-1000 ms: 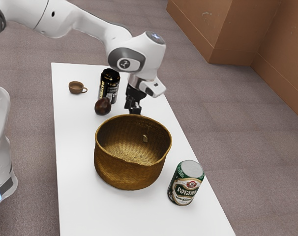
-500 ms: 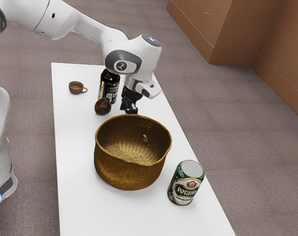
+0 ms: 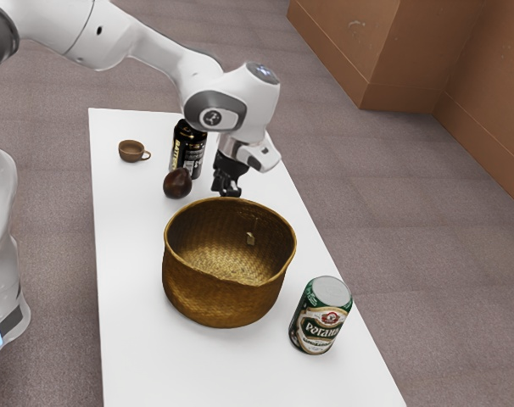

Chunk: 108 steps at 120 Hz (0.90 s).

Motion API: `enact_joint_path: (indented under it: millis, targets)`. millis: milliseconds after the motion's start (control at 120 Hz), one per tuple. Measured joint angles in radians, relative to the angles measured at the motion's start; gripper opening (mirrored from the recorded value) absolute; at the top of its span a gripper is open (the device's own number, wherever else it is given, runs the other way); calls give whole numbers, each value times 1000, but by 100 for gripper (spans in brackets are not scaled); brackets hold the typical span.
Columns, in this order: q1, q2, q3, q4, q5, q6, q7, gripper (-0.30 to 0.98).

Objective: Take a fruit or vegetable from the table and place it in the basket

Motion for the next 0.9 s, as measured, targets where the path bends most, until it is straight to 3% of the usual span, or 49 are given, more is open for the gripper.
enact_joint_path:
  millis: [900]
  targets:
    - [-3,55,-2,0,-1,38,-4,69]
